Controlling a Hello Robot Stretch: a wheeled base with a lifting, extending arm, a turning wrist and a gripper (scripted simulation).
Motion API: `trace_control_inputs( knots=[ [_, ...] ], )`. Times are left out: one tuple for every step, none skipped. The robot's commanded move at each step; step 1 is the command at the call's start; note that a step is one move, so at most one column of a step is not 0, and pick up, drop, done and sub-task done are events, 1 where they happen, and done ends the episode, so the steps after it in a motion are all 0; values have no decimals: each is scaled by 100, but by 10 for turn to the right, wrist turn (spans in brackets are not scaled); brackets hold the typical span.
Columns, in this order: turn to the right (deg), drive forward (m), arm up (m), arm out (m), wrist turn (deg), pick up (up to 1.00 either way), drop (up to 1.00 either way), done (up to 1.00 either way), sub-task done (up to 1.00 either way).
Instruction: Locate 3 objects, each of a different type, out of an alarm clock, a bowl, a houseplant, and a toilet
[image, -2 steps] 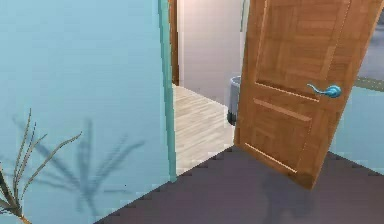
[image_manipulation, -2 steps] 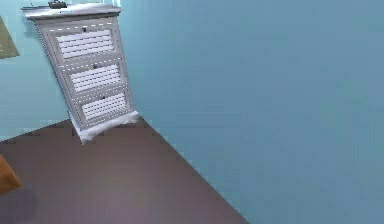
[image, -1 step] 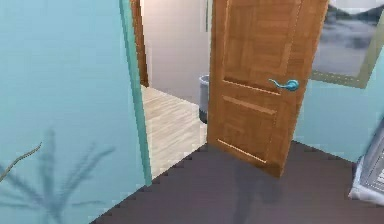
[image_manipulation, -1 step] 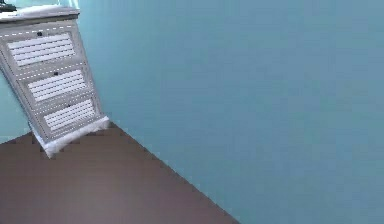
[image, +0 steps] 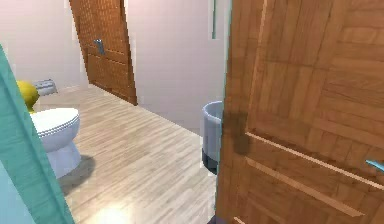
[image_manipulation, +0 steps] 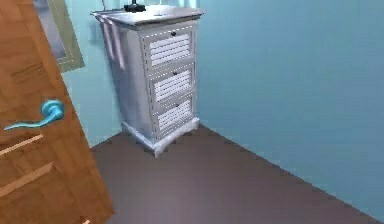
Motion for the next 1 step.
trace_control_inputs(
  knots=[
    [150,0,0,0,0,0,0,0,0]
  ],
)
